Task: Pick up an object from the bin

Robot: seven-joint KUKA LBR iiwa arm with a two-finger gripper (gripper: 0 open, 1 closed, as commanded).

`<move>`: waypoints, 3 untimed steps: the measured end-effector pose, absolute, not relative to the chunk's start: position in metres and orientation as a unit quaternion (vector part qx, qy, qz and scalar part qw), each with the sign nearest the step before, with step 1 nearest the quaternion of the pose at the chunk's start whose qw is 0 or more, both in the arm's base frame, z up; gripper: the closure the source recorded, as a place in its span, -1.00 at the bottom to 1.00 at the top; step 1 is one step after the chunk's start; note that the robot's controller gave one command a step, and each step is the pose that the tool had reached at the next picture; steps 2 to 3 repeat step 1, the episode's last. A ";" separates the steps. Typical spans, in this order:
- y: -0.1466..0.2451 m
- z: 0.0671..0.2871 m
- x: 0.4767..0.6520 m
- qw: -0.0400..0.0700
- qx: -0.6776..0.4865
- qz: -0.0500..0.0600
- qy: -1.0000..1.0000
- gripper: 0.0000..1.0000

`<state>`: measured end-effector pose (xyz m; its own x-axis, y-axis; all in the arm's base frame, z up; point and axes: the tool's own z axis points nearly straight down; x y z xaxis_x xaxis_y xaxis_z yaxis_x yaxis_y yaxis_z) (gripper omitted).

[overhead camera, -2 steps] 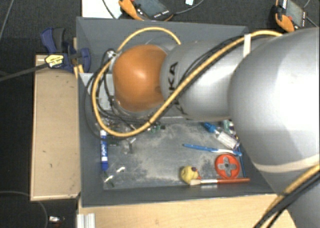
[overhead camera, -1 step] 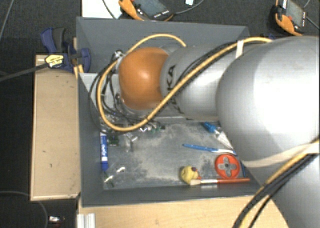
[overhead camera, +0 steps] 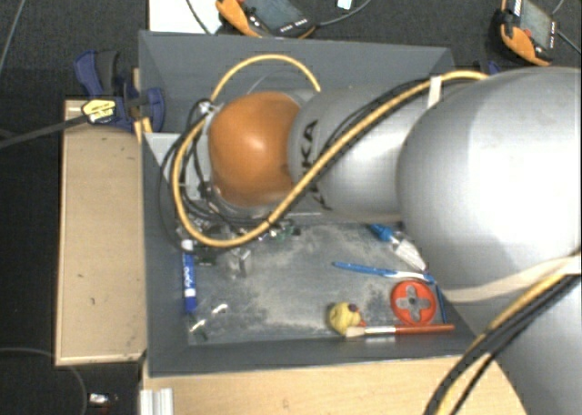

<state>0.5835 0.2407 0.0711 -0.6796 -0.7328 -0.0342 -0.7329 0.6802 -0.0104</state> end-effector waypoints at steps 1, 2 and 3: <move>0.244 0.071 0.590 0.019 -0.264 0.004 0.964 1.00; 0.244 0.071 0.590 0.019 -0.264 0.004 0.964 1.00; 0.244 0.071 0.590 0.019 -0.264 0.004 0.964 1.00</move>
Offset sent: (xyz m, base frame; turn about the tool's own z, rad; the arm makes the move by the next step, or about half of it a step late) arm 0.0000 0.0000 0.0000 0.0000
